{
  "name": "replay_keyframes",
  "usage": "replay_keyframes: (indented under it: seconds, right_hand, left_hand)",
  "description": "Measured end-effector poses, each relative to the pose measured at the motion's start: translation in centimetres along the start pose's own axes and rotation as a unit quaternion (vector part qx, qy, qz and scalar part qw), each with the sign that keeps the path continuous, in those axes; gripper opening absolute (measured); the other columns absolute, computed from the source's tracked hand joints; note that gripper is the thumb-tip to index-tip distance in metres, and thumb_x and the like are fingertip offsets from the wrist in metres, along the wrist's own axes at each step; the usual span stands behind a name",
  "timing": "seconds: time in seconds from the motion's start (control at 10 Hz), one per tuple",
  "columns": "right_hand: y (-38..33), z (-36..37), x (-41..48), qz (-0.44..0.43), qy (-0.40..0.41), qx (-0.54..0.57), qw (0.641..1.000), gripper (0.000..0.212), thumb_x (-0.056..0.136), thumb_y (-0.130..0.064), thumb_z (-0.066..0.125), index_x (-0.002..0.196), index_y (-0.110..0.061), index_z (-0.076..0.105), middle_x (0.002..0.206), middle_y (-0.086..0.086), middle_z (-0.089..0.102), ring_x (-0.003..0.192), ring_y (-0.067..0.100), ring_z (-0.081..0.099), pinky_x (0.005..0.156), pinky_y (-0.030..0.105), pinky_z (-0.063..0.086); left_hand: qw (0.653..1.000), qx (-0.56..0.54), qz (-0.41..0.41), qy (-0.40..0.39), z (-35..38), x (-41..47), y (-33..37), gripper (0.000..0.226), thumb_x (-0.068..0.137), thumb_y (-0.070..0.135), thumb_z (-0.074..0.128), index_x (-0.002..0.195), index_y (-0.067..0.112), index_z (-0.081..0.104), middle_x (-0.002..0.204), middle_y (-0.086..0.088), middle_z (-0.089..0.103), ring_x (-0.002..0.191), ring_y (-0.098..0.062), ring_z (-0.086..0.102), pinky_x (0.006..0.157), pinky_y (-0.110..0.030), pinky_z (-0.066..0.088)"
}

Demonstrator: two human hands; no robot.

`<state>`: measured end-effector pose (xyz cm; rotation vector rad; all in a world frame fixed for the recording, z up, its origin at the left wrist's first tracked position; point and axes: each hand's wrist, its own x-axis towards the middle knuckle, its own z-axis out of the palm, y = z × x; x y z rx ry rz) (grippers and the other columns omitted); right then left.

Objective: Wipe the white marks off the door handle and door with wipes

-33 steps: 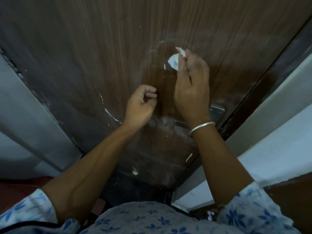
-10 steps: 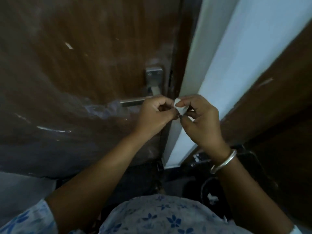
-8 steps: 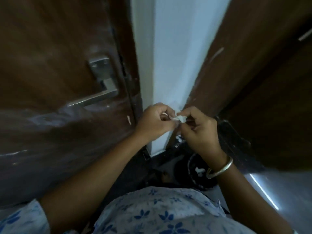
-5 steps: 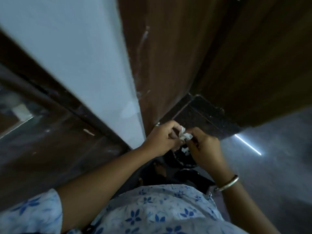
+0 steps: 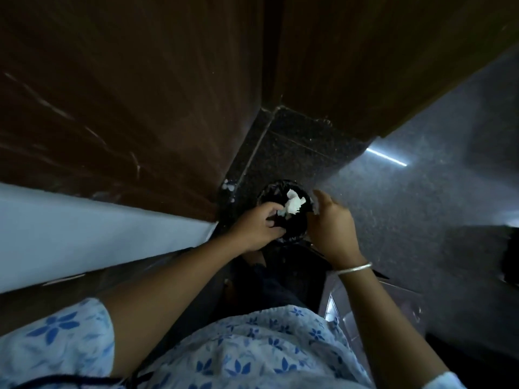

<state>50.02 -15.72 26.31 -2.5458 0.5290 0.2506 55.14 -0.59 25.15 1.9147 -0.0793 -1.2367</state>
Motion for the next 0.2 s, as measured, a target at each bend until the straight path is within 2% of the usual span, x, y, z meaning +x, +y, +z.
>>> replay_keyframes:
  seconds: [0.1, 0.2]
  right_hand:
    - [0.29, 0.29, 0.80, -0.002, -0.037, 0.000, 0.999, 0.043, 0.086, -0.005, 0.056, 0.129, -0.007, 0.053, 0.118, 0.020, 0.062, 0.101, 0.036, 0.061, 0.077, 0.035, 0.047]
    - [-0.56, 1.10, 1.10, -0.035, -0.117, -0.038, 0.992, 0.047, 0.087, -0.015, 0.059, 0.132, -0.008, 0.047, 0.116, 0.020, 0.061, 0.100, 0.036, 0.059, 0.078, 0.038, 0.049]
  left_hand:
    - [1.000, 0.005, -0.006, -0.016, -0.59, 0.23, -0.88, 0.056, 0.090, 0.015, 0.059, 0.140, 0.022, 0.034, 0.151, -0.005, 0.030, 0.133, -0.024, 0.039, 0.095, -0.033, 0.043]
    - [0.999, 0.032, 0.002, -0.005, -1.14, -0.31, -1.31, 0.060, 0.091, 0.019, 0.059, 0.141, 0.028, 0.029, 0.152, -0.001, 0.030, 0.136, -0.022, 0.036, 0.102, -0.041, 0.043]
